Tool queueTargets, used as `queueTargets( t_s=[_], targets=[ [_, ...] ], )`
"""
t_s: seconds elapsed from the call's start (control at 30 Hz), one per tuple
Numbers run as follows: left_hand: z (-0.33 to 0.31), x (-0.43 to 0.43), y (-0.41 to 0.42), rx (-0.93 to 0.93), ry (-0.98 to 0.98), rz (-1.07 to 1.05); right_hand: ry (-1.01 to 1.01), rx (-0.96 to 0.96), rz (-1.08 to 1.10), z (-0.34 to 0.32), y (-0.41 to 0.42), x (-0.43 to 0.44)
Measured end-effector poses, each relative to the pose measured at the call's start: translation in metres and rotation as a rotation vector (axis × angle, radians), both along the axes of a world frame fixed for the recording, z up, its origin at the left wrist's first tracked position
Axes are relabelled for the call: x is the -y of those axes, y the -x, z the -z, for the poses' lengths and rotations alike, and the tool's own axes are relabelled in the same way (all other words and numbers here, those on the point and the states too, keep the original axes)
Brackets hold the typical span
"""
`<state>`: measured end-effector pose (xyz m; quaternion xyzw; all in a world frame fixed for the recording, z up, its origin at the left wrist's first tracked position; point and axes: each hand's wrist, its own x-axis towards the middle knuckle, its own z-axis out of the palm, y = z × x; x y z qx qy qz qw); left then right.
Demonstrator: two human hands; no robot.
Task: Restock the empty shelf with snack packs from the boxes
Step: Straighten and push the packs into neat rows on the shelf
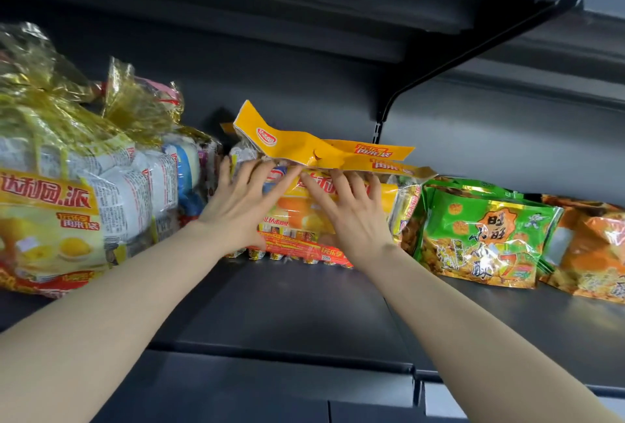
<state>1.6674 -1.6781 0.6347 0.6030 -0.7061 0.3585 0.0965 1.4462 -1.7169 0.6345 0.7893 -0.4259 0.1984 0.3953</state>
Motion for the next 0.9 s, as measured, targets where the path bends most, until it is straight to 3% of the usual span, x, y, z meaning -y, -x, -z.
queueTargets(
  t_s=[0.2,0.53,0.7,0.8,0.9],
  targets=[
    [0.031,-0.001,-0.005,0.044,0.086,0.065,0.122,-0.006,-0.04,0.018,0.003,0.008],
    [0.029,0.028,-0.005,0.006,0.119,0.026,0.075,0.032,-0.031,0.01,-0.009,0.024],
    [0.03,0.021,-0.007,-0.017,0.072,0.007,0.162,0.374,-0.179,-0.053,-0.021,0.027],
    [0.021,0.02,-0.005,-0.013,0.052,-0.025,-0.095,0.28,-0.038,-0.084,-0.037,0.04],
    [0.001,0.018,-0.005,-0.018,0.155,0.012,-0.281,0.249,-0.005,-0.076,-0.058,0.043]
  ],
)
